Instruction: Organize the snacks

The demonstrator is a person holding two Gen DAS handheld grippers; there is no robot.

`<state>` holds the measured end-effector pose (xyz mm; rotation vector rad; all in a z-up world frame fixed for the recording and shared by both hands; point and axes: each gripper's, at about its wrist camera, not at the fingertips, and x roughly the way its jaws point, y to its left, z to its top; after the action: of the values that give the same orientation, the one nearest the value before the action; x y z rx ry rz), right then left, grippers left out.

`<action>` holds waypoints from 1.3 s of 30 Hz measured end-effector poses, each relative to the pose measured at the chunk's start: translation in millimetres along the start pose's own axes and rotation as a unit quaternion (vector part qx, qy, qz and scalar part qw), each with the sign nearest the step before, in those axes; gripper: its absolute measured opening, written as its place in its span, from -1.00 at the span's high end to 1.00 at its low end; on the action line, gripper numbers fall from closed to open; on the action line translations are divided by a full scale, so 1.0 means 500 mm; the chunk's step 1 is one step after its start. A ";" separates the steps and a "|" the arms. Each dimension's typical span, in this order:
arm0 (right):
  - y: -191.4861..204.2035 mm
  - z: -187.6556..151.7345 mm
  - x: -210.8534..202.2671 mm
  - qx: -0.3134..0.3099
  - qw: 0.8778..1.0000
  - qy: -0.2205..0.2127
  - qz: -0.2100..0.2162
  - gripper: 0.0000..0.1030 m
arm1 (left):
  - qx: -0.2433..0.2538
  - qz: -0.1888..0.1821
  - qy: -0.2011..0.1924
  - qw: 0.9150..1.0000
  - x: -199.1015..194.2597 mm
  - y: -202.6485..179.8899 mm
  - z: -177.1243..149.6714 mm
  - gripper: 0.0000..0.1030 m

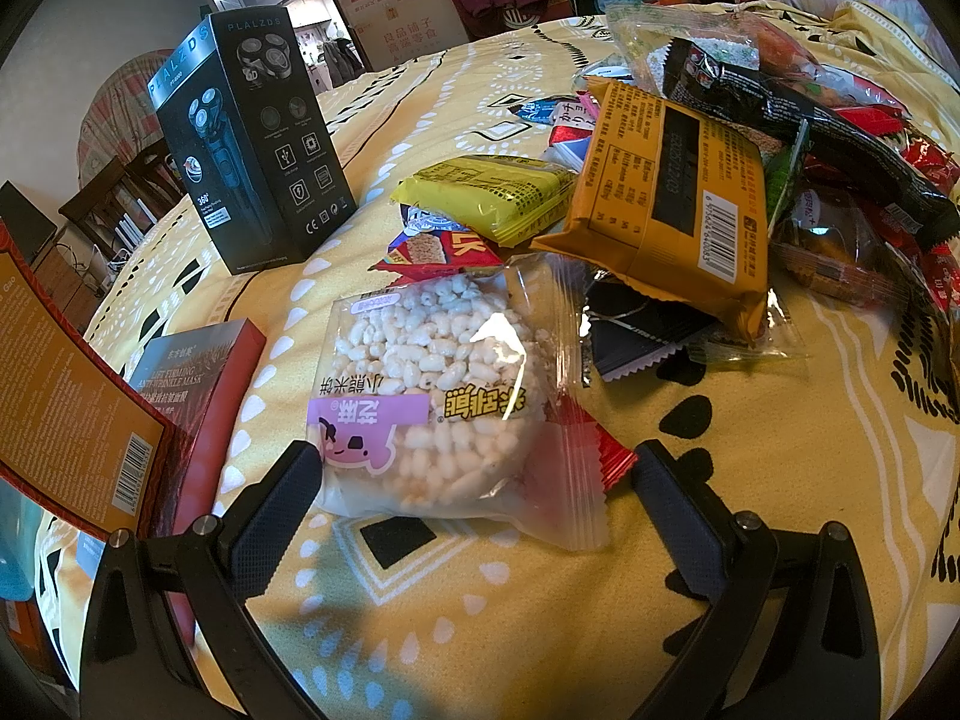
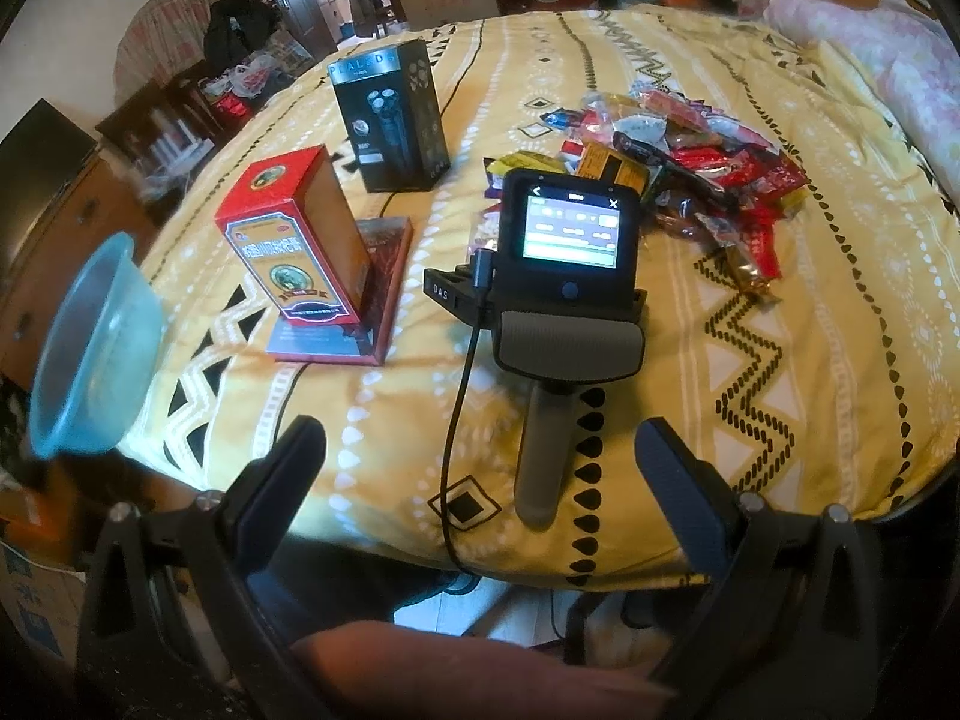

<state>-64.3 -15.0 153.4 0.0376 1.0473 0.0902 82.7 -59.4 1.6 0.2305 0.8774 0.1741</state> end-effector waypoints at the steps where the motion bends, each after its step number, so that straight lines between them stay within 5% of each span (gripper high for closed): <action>1: 0.001 0.000 0.000 -0.001 1.000 0.000 0.000 -1.00 | 0.000 0.000 0.000 1.000 0.000 0.000 0.000 -1.00; 27: 0.000 -0.004 0.025 -0.010 1.000 0.025 -0.002 -1.00 | 0.000 0.000 0.000 1.000 0.000 0.000 0.000 -1.00; 39: 0.001 -0.005 0.074 -0.034 0.996 0.075 0.040 -1.00 | 0.000 0.000 0.000 1.000 0.000 0.000 0.000 -1.00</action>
<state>-48.0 -11.2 120.3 0.0114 1.1916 0.2025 82.9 -59.4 1.6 0.2306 0.8777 0.1742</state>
